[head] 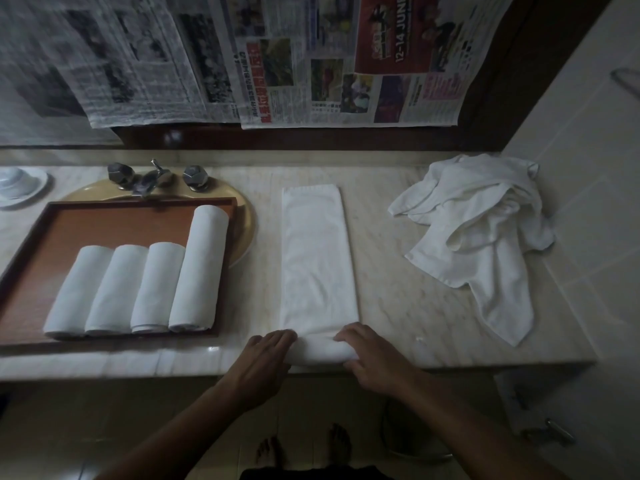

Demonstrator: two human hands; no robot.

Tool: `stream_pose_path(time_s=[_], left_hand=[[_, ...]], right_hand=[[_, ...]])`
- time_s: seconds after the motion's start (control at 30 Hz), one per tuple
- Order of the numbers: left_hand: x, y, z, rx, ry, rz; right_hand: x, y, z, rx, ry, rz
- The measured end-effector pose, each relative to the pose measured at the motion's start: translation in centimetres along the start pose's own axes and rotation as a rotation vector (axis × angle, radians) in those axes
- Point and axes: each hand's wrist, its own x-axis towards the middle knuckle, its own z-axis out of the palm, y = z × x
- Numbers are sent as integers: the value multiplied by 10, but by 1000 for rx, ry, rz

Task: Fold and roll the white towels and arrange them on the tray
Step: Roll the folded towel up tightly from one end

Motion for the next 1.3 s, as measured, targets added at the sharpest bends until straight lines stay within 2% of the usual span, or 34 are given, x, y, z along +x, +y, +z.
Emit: stream_pose_path(time_s=[0.13,0.27,0.37,0.43,0.57,0.7,0.77,0.83,0.9,0.97,1.03,1.17,1.3], left_hand=[[-5,-4,-2,-166,32,-36],[-3,-12,-3,-270,49,-112],[2,-12,-13,-382,22,-182],[5,-10,-19,-470,23,-250],[11,-11,-24,-562,5,-339],[19,-12,-29,-589,-23,-388],[21,-7,-27,-505,63,-390],[19,-1,-18,-229,222,-313],[16,16,-6,-3,272,-186],[18,32,11,118,223,-90],[26,32,26,198,163,-88],[50,14,26,217,61,-139],[59,2,7,192,-2,-92]], right_hand=[[-1,5,-2,72,37,40],[0,6,-5,204,41,187],[0,6,-7,206,63,197],[1,4,-4,196,140,167],[-5,-6,17,-154,435,56],[-17,-25,48,-315,412,-51],[-15,-25,56,-349,373,-26],[-9,-23,57,-347,337,2],[-3,-22,54,-355,322,-1],[4,-20,50,-369,324,-17],[13,-19,44,-388,280,-4],[35,-14,31,-429,204,48],[48,-10,14,-430,138,7]])
